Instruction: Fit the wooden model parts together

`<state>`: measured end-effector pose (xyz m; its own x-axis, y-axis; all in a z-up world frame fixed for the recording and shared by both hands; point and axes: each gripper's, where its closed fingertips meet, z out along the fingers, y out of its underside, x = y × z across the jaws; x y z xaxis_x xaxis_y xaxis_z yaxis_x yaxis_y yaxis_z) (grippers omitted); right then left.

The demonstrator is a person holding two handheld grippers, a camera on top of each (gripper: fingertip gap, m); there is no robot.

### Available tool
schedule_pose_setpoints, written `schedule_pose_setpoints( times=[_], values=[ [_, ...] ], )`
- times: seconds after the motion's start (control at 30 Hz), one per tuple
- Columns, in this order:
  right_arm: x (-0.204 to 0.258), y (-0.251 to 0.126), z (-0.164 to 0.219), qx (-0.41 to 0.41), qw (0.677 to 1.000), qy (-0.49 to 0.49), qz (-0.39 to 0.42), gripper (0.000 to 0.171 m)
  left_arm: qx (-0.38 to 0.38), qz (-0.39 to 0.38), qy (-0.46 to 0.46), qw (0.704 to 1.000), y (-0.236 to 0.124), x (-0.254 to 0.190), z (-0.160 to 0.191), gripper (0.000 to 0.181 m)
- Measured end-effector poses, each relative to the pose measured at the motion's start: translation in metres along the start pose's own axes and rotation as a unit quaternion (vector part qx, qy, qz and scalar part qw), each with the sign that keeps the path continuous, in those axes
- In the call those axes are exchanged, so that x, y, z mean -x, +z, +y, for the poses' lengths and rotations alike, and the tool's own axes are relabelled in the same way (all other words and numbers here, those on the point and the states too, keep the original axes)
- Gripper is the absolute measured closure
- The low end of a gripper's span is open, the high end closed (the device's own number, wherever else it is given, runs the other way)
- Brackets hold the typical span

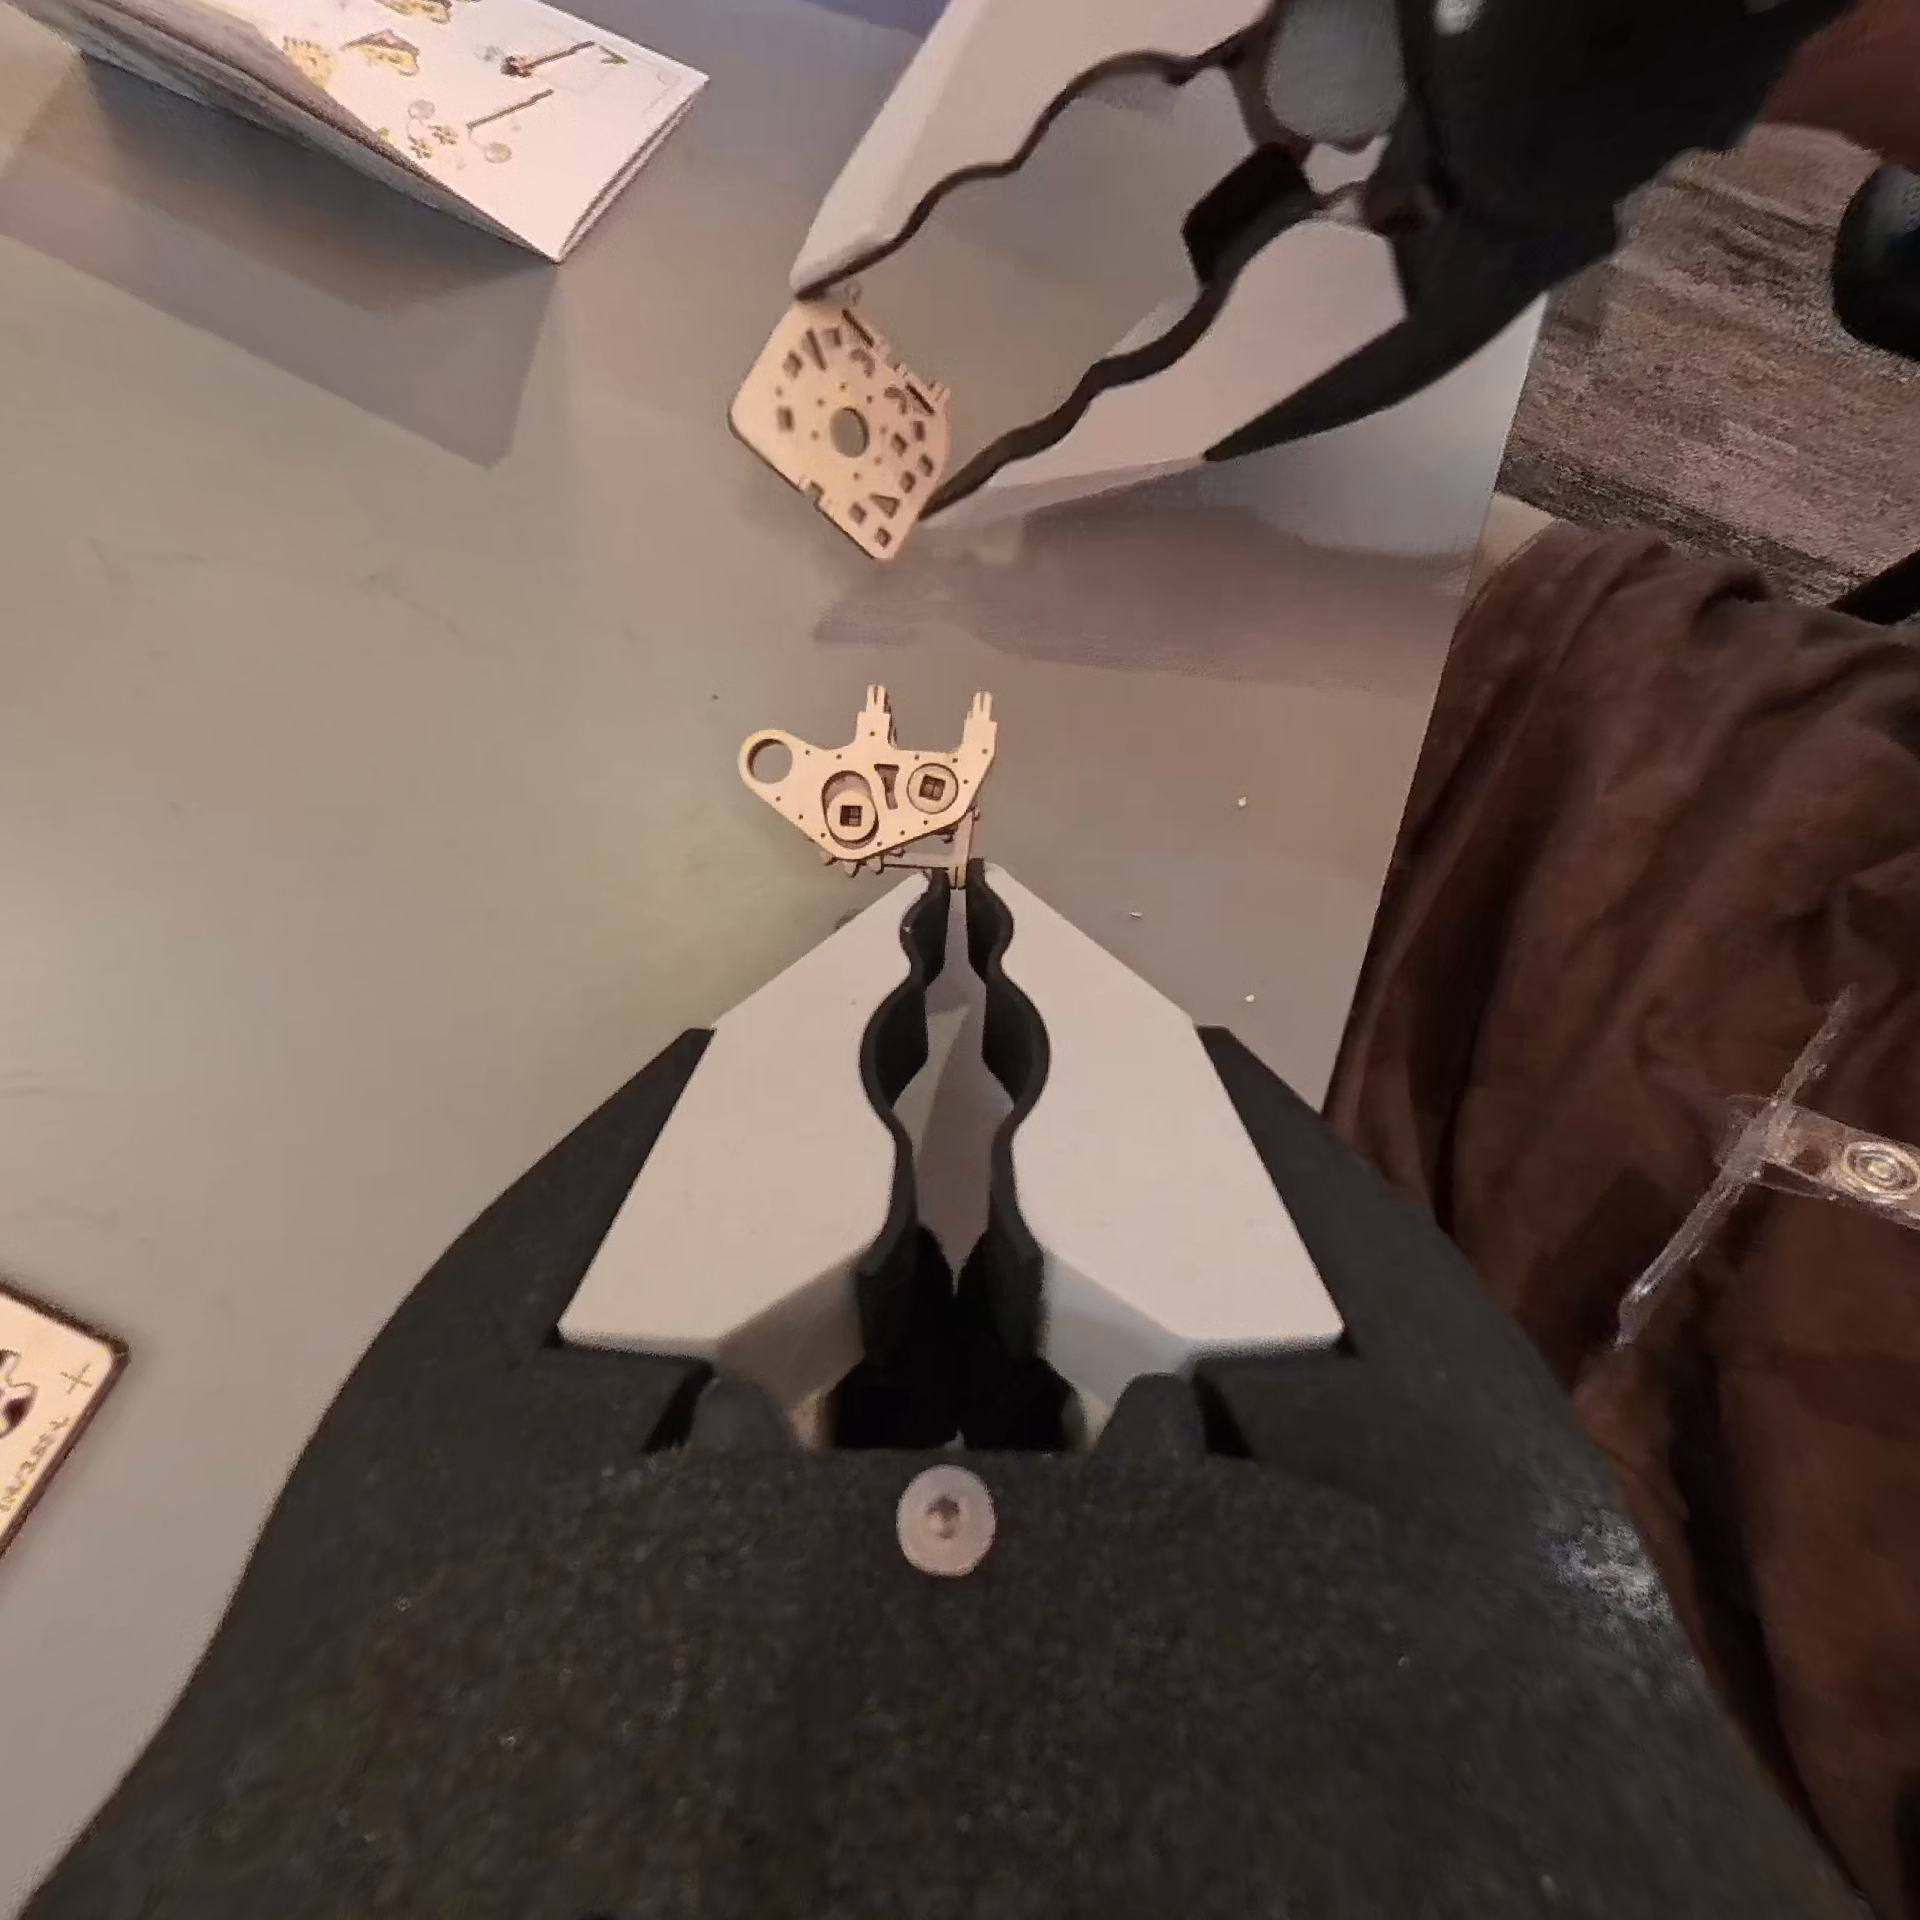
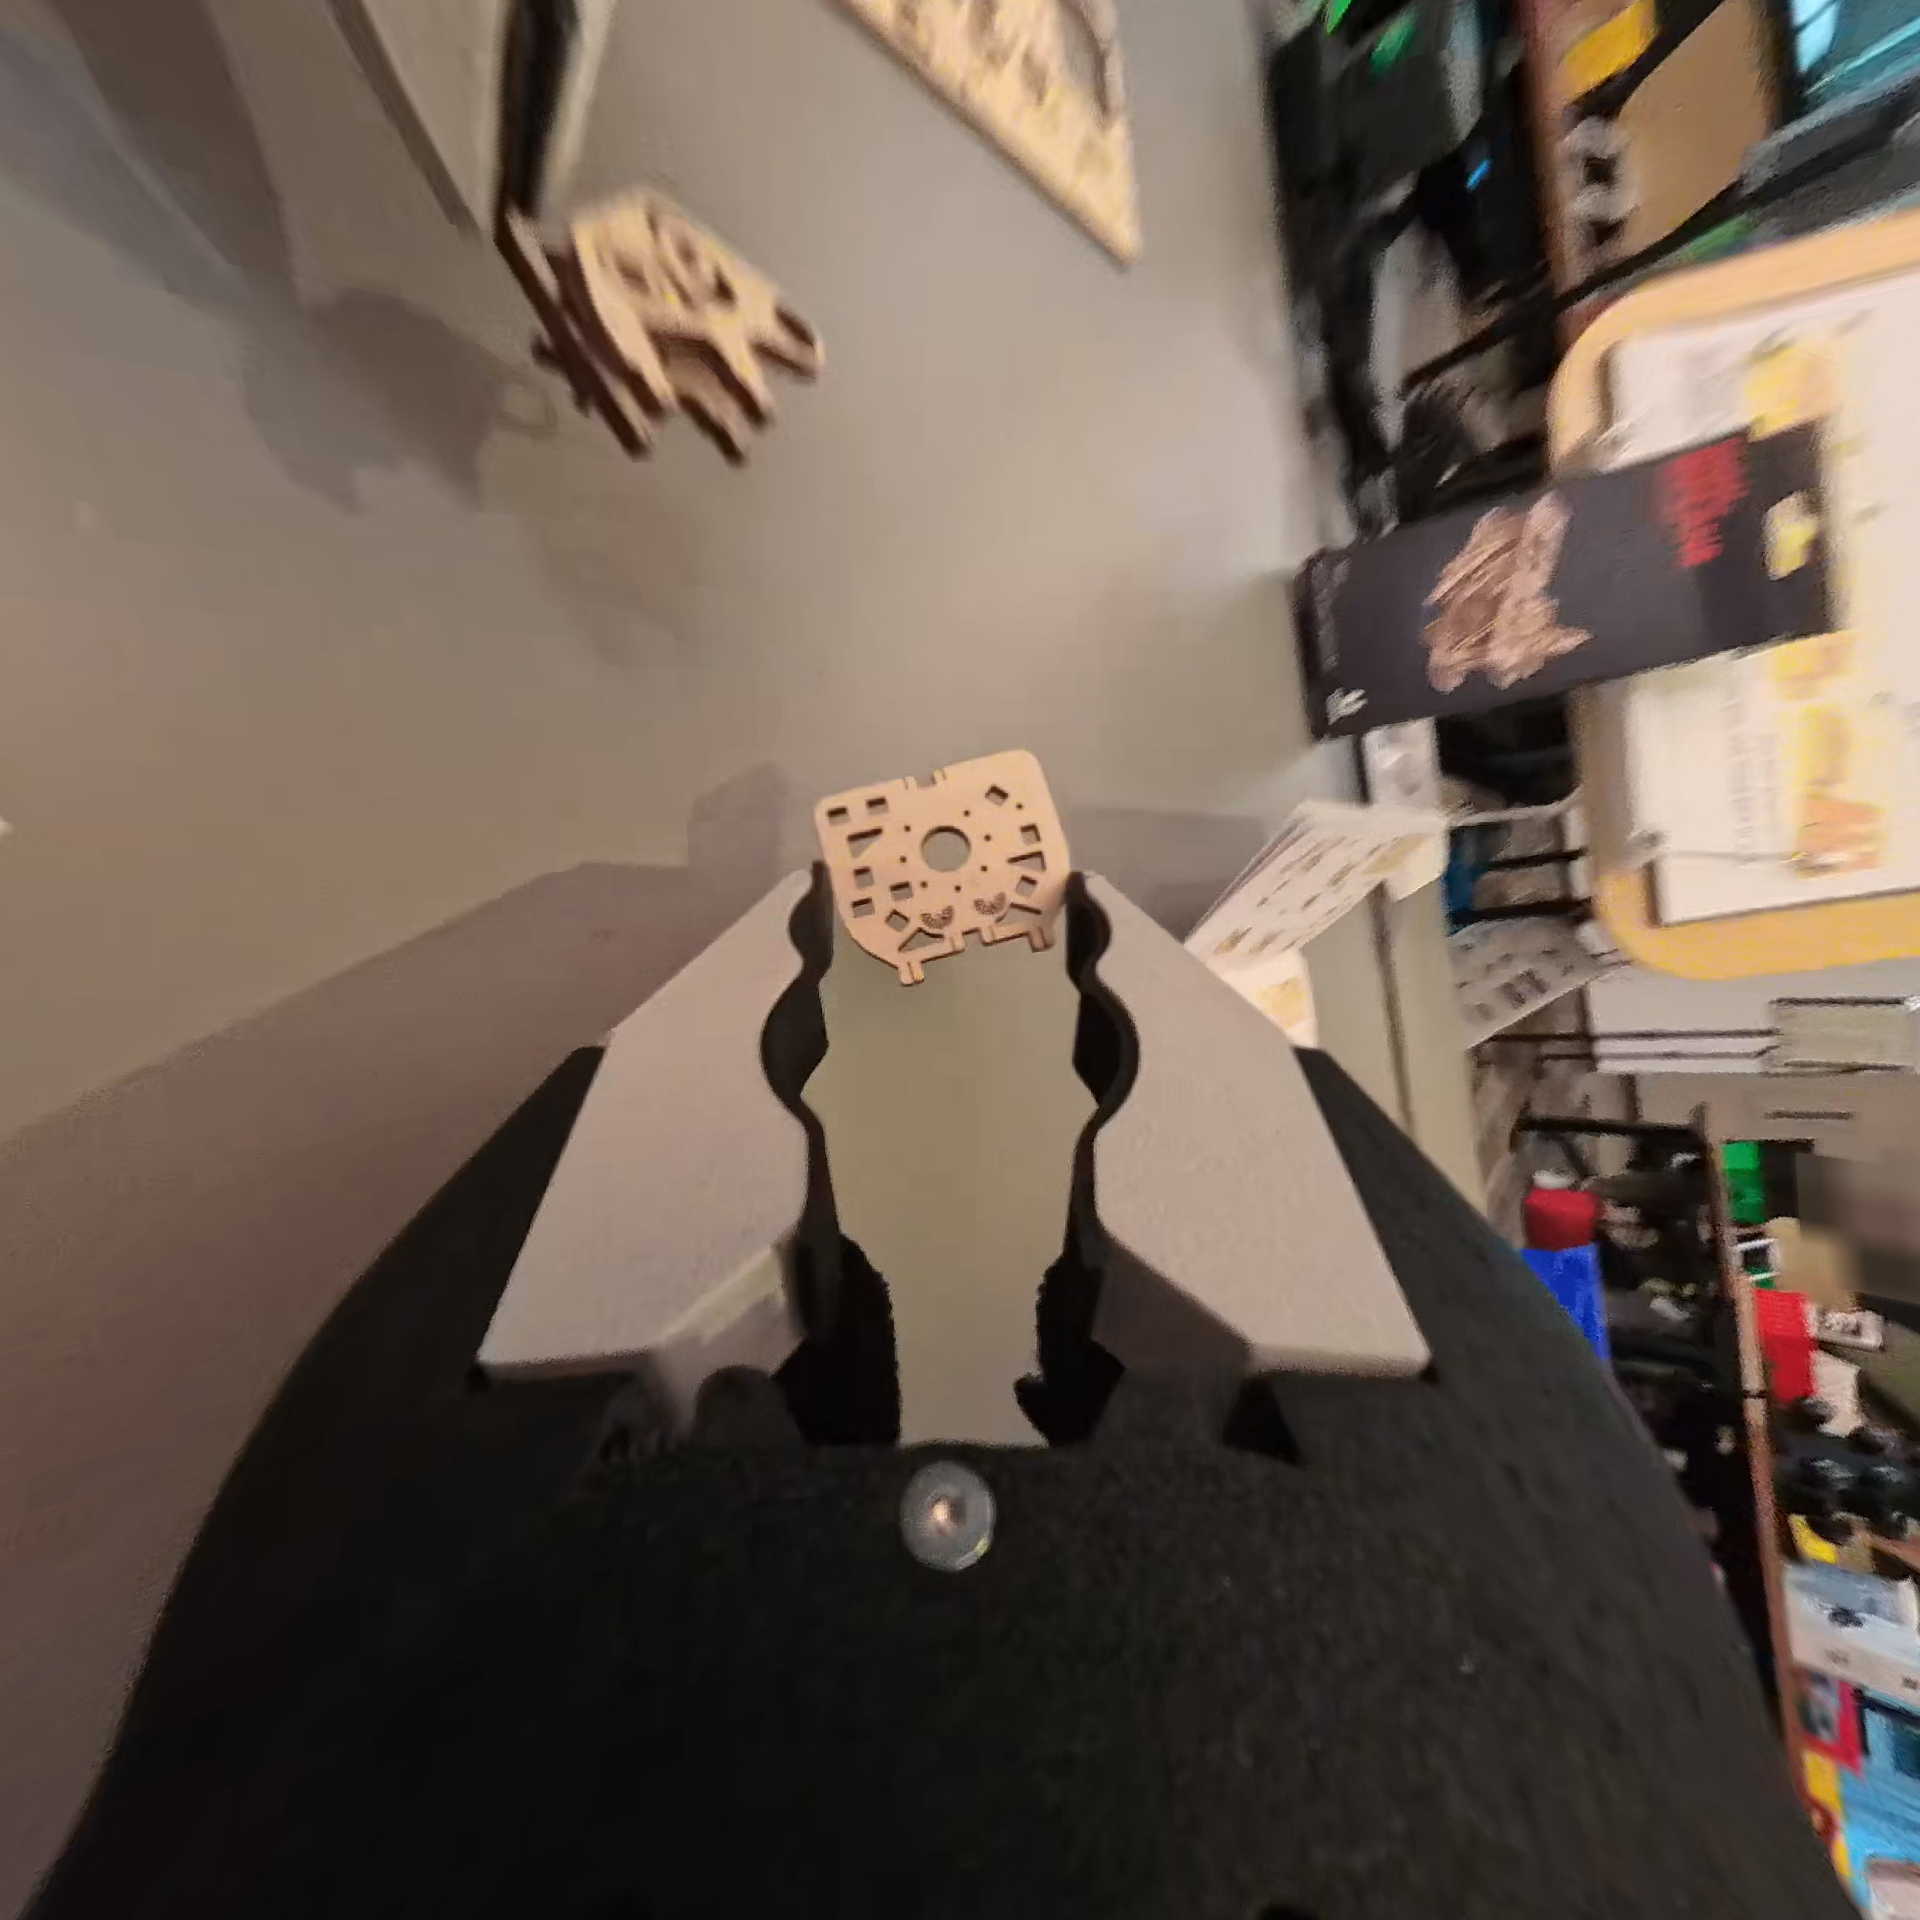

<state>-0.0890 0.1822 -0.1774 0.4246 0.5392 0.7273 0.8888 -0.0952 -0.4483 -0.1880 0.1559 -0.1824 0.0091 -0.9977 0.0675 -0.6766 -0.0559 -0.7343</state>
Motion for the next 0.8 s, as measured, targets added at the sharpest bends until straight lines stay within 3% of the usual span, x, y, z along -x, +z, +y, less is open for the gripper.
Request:
schedule_pose_setpoints(
  times=[0.07, 0.13, 0.2, 0.27, 0.33, 0.37, 0.5, 0.63, 0.7, 0.8],
  values=[
    [-0.001, -0.008, -0.019, -0.051, 0.998, 0.032, -0.015, 0.126, -0.006, -0.003, -0.009, 1.0, -0.002, 0.004, -0.002, 0.18],
    [0.014, -0.011, -0.027, -0.082, 0.968, 0.193, -0.139, 0.127, -0.009, -0.006, -0.015, 1.0, -0.005, 0.007, -0.001, 0.18],
    [0.027, -0.024, -0.043, -0.122, 0.867, 0.373, -0.307, 0.127, -0.011, -0.01, -0.015, 1.0, -0.007, 0.01, 0.0, 0.18],
    [0.026, -0.043, -0.056, -0.142, 0.722, 0.503, -0.454, 0.127, -0.014, -0.011, -0.016, 1.0, -0.009, 0.012, -0.001, 0.18],
    [0.029, -0.058, -0.054, -0.106, 0.614, 0.56, -0.546, 0.127, -0.018, -0.011, -0.018, 1.0, -0.011, 0.013, -0.001, 0.18],
    [0.044, -0.071, -0.05, -0.057, 0.585, 0.546, -0.597, 0.126, -0.02, -0.009, -0.02, 1.0, -0.012, 0.013, -0.002, 0.18],
    [0.103, -0.104, 0.007, 0.218, 0.644, 0.38, -0.627, 0.126, -0.027, -0.002, -0.023, 0.999, -0.014, 0.012, -0.004, 0.18],
    [0.081, -0.101, 0.039, 0.37, 0.686, 0.321, -0.538, 0.127, -0.026, 0.001, -0.02, 0.999, -0.014, 0.01, -0.003, 0.18],
    [0.065, -0.108, 0.053, 0.449, 0.674, 0.28, -0.515, 0.127, -0.026, 0.002, -0.018, 0.999, -0.015, 0.009, -0.003, 0.18],
    [0.046, -0.109, 0.065, 0.552, 0.626, 0.225, -0.503, 0.128, -0.027, 0.006, -0.016, 0.999, -0.015, 0.007, -0.005, 0.18]
  ],
)
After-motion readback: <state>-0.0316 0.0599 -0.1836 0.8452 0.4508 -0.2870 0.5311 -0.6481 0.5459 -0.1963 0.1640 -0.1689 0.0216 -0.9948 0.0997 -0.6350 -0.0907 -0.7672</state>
